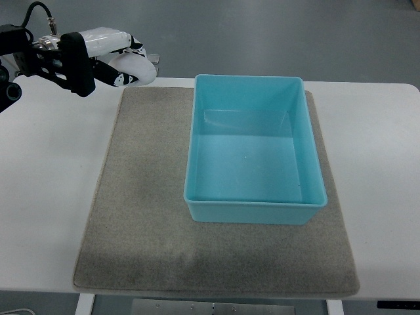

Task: Place white toy into blue box with left hand
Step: 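Lift the grasped toy with the left hand up off the mat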

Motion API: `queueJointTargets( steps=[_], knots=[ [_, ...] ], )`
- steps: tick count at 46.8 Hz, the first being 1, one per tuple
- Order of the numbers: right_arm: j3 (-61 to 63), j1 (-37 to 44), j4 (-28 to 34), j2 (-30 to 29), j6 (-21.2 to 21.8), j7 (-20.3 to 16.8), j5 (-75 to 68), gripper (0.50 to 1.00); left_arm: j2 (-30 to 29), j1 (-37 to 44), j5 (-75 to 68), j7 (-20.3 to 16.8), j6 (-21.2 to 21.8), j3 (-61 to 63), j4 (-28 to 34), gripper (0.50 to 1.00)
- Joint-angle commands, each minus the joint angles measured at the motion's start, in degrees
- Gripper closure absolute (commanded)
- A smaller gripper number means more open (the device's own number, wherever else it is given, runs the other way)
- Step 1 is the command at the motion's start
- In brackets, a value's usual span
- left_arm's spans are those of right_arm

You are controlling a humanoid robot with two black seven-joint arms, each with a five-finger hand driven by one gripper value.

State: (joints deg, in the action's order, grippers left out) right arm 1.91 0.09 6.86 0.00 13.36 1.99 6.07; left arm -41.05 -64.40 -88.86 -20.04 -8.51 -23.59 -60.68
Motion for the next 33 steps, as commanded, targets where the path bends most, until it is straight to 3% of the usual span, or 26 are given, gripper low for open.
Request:
queueJointTargets(
  steps=[1, 18, 33],
  knots=[
    [0.02, 0.0, 0.0, 0.0, 0.0, 0.03, 0.0, 0.564, 0.0, -1.34, 0.0, 0.01, -0.02, -0.06, -0.67, 1.0],
    [0.02, 0.0, 0.0, 0.0, 0.0, -0.06, 0.0, 0.564, 2.11, -4.25, -0.09, 0.09, -0.37, 0.21, -4.71, 1.0],
    [0.02, 0.0, 0.0, 0.0, 0.0, 0.03, 0.0, 0.564, 9.31, -4.16, -0.52, 0.27, -0.46, 1.0, -5.24, 1.0]
  ],
)
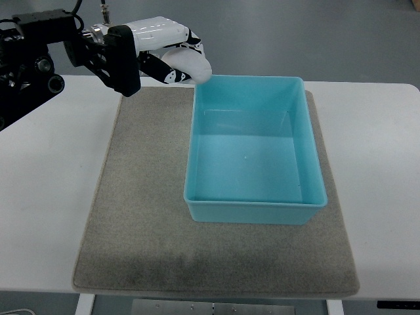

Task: Place white toy into blue box with left hand
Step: 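Carry the toy with the left hand over the blue box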

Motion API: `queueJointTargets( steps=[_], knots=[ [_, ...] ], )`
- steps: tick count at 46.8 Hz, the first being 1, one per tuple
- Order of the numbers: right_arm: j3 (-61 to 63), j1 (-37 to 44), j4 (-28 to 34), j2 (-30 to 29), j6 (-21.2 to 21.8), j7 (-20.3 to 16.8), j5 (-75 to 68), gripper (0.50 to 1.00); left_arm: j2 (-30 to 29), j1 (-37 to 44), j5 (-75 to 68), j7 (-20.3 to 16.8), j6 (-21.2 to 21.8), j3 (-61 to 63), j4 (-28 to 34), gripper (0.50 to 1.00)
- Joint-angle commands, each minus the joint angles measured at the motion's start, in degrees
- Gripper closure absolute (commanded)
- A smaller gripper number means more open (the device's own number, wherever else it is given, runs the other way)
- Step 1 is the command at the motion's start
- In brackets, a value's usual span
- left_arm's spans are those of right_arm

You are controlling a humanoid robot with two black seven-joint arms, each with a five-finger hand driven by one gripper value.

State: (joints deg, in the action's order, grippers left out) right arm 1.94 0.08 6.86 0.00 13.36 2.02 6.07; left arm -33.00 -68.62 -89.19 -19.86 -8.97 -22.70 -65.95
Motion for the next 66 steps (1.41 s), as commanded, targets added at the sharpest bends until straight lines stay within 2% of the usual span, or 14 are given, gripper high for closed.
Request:
queueJointTargets(
  steps=[1, 20, 38, 48, 53, 57, 60, 63, 66],
  knots=[
    [0.0, 0.0, 0.0, 0.0, 0.0, 0.0, -0.01, 0.564, 1.7, 0.07, -0.28, 0.08, 0.01, 0.11, 0.12, 1.0],
    [0.0, 0.0, 0.0, 0.0, 0.0, 0.0, -0.01, 0.564, 8.56, 1.38, -1.07, 0.17, 0.1, 3.45, 0.74, 1.0],
    [0.0, 0.0, 0.0, 0.0, 0.0, 0.0, -0.01, 0.564, 10.41, 3.85, -5.82, 0.26, 0.71, 4.68, 0.65, 1.0],
    [0.0, 0.0, 0.0, 0.0, 0.0, 0.0, -0.01, 0.564, 11.11, 4.64, -6.08, 0.26, 3.0, 4.77, 0.65, 1.0],
    [0.0, 0.0, 0.0, 0.0, 0.0, -0.09, -0.01, 0.564, 11.46, 5.34, -6.08, 0.17, 3.26, 4.77, 0.74, 0.813],
    [0.0, 0.0, 0.0, 0.0, 0.0, 0.0, -0.01, 0.564, 11.46, 5.78, -6.17, 0.26, 3.79, 4.77, 0.74, 0.737],
    [0.0, 0.0, 0.0, 0.0, 0.0, 0.0, -0.01, 0.564, 11.55, 5.78, -6.17, 0.26, 3.87, 4.77, 0.65, 0.714],
    [0.0, 0.0, 0.0, 0.0, 0.0, 0.0, -0.01, 0.564, 11.99, 5.78, -6.08, 0.26, 3.87, 4.77, 0.74, 0.575],
    [0.0, 0.0, 0.0, 0.0, 0.0, 0.0, -0.01, 0.564, 12.25, 5.87, -6.08, 0.26, 3.87, 4.68, 1.09, 0.544]
  ],
)
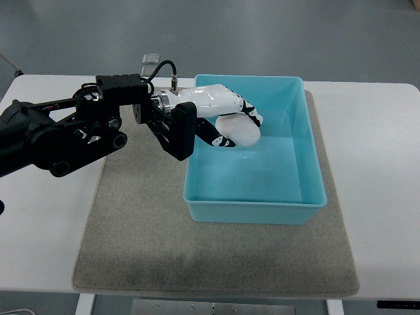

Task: Place white toy into blue box with left hand

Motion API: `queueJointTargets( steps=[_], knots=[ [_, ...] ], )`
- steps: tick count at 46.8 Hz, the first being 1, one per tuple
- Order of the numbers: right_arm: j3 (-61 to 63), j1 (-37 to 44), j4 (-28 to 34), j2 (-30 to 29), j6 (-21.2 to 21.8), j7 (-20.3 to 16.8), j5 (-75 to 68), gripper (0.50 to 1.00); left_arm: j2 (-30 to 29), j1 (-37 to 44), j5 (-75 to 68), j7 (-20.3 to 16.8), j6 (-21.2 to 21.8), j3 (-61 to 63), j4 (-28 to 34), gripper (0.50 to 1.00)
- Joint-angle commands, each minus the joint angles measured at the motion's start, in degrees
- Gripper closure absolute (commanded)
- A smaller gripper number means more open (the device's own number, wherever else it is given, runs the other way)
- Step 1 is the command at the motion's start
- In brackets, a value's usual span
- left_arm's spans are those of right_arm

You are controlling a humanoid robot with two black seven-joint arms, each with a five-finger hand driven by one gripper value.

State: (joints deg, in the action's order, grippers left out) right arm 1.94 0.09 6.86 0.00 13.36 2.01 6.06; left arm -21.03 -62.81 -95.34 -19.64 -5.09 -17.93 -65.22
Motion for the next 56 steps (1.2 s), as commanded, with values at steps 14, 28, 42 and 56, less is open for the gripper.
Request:
queueJointTargets(
  steps=[14, 28, 42, 56],
  knots=[
    [0.0, 0.0, 0.0, 0.0, 0.0, 0.01, 0.0, 0.564, 0.29, 0.23, 1.21, 0.04, 0.17, -0.17, 0.71, 0.506],
    [0.0, 0.0, 0.0, 0.0, 0.0, 0.01, 0.0, 0.564, -0.94, 0.68, 15.51, -0.04, 0.26, -0.96, 0.62, 0.506],
    [0.0, 0.0, 0.0, 0.0, 0.0, 0.01, 0.0, 0.564, -3.66, 0.41, 37.76, 0.13, 0.17, -2.45, 1.76, 0.506],
    [0.0, 0.0, 0.0, 0.0, 0.0, 0.01, 0.0, 0.564, -7.0, 1.03, 58.41, 0.31, -1.15, -2.63, 6.06, 0.504]
  ],
)
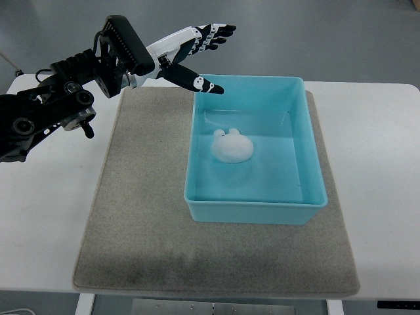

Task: Place white toy into blue box with left hand

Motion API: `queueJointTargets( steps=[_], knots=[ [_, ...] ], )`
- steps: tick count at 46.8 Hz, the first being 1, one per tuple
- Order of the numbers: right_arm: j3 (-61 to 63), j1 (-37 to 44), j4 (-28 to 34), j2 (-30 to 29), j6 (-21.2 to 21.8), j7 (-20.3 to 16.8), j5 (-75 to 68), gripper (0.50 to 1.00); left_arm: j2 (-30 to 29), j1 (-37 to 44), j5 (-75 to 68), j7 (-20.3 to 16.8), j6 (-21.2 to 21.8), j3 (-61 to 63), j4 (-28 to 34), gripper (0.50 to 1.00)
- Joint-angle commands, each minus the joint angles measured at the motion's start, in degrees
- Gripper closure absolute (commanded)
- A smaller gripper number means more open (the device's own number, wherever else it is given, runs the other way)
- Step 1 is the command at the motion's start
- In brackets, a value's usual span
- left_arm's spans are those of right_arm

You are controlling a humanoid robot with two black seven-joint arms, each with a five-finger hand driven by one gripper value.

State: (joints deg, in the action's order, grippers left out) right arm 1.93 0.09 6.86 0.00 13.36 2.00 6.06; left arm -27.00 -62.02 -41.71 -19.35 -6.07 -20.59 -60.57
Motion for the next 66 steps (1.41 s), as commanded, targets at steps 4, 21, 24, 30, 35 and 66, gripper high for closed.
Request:
queueJointTargets(
  steps=[4, 21, 24, 30, 35, 66],
  knots=[
    [0.0, 0.0, 0.0, 0.0, 0.0, 0.02, 0.0, 0.564, -1.3, 1.46, 12.33, 0.01, -1.57, -0.06, 3.27, 0.501],
    [0.0, 0.0, 0.0, 0.0, 0.0, 0.02, 0.0, 0.564, -2.35, 3.13, 29.3, 1.15, -12.82, -0.24, 9.68, 0.504],
    [0.0, 0.0, 0.0, 0.0, 0.0, 0.02, 0.0, 0.564, -2.53, 3.31, 32.38, 1.85, -16.16, -0.15, 11.26, 0.504],
    [0.0, 0.0, 0.0, 0.0, 0.0, 0.02, 0.0, 0.564, -2.53, 4.1, 39.76, 5.98, -21.78, -0.15, 16.18, 0.504],
    [0.0, 0.0, 0.0, 0.0, 0.0, -0.07, 0.0, 0.564, -2.44, 4.89, 45.39, 8.97, -26.26, -0.15, 19.52, 0.504],
    [0.0, 0.0, 0.0, 0.0, 0.0, 0.02, 0.0, 0.564, -2.36, 8.58, 61.66, 19.08, -28.93, -0.5, 25.86, 0.504]
  ],
)
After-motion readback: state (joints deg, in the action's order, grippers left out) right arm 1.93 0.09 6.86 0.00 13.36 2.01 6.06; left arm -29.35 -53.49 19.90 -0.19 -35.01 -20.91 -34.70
